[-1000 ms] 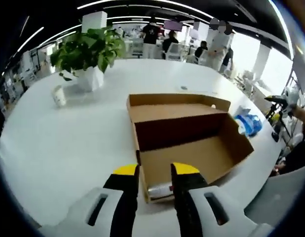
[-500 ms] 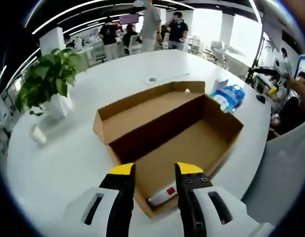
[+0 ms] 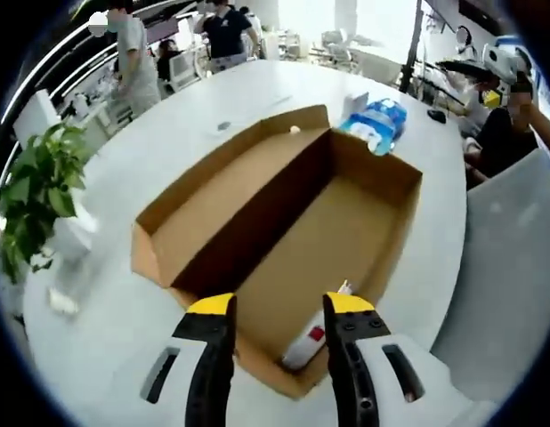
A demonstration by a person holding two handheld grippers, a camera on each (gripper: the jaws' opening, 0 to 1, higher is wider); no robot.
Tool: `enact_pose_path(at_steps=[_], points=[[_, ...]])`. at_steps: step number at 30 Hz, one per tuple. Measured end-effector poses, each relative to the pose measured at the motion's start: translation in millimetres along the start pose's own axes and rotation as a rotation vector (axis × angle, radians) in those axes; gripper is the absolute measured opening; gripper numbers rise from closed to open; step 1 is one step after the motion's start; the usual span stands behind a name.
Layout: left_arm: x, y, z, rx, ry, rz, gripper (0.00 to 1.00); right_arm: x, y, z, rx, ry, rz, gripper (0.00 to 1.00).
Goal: Operate the shoe box by opening the lid, removing the specified soft item, and placing it in the target area until the item is outside and the box remains undamaged.
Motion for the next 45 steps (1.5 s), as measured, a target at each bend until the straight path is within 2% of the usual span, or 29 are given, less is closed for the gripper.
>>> enact_pose_path(at_steps=[5,11,16,19,21,27,30,33,35,37,45], points=[[7,-1.6,1.2,0.059,0.019,0.032,0.42,-8,-1.8,19,0.000,0.015,-0.035,1.00],[13,-7.0,2.0,0.060,0.056,0.045,0.48,-11,-0.2,35,0.020,0.030,-0.046,1.00],[20,-2.1,-0.4,0.139,0.076,0.106,0.48,-15,3.3,46,0.049,0.070,-0.056,1.00],[23,0.3,-2.2,0.167,0.080,0.129,0.48,-14,5.4,53,0.037,0.087,-0.042,1.00],[26,2.2,-3.4,0.215,0.077,0.153,0.48,-14,5.8,60,0.052,0.079,-0.046,1.00],[34,1.8,-7.5,0.231,0.093,0.164,0.49,-12,6.4,83,0.050,0.038,-0.061,1.00],[37,3.2,-8.5,0.284,0.103,0.182,0.49,-14,3.2,91,0.048,0.048,-0.106,1.00],[40,4.2,-10.8,0.310,0.103,0.183,0.52,-13,4.3,92,-0.022,0.071,-0.055,1.00],[43,6.2,-12.8,0.330,0.109,0.202,0.53,-13,4.9,92,-0.012,0.071,-0.068,1.00],[45,7.1,-14.8,0.366,0.114,0.211,0.52,-14,7.1,91,-0.015,0.077,-0.049,1.00],[55,10.6,-20.2,0.420,0.132,0.240,0.51,-21,14.7,86,-0.063,0.124,-0.010,1.00]])
Point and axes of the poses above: the point that each gripper's makers call its tool centre point, and the gripper's own axes: x roughly forward along the fingers, z roughly to its left, y roughly out of its underside, the point moved 7 cm from there along -x, roughly backward along the fingers, and after that the axes turned 7 degrees about -y, right-handed, at the moved point
